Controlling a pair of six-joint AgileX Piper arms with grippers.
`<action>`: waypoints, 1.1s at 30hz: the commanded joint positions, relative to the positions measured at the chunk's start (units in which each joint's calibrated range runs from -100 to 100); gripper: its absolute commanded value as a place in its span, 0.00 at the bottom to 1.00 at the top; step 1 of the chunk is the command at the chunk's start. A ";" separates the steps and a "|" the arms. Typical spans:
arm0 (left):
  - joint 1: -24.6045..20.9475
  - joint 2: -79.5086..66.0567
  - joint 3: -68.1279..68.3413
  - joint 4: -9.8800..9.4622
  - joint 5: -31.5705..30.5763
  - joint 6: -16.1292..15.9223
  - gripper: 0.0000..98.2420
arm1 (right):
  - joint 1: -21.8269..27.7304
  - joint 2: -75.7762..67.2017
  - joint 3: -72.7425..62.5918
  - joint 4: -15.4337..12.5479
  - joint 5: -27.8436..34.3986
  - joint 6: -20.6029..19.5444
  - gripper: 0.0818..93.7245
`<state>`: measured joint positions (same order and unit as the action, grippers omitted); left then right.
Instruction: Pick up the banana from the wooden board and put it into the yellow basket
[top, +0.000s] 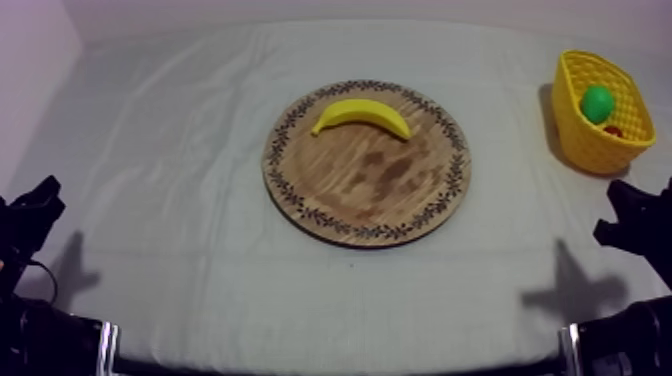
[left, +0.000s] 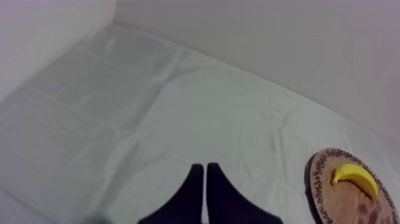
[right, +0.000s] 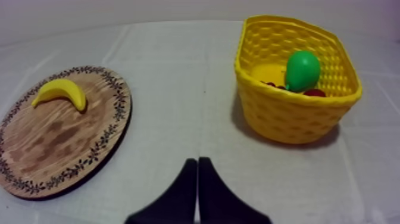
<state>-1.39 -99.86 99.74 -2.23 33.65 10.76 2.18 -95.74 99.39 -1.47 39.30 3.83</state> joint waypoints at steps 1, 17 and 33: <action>-0.02 0.03 0.04 0.01 -0.02 0.01 0.00 | 0.04 -0.02 0.17 -0.02 -0.43 0.10 0.01; -0.02 0.03 0.04 0.01 -0.02 0.01 0.00 | 0.92 -0.02 0.28 -0.02 -0.75 2.38 0.01; -0.02 0.03 0.04 0.01 -0.02 0.01 0.00 | -2.49 6.50 -18.04 1.27 0.98 3.10 0.01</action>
<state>-1.39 -99.86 99.74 -2.23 33.65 10.76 0.78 -92.50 88.84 -0.47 39.85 7.05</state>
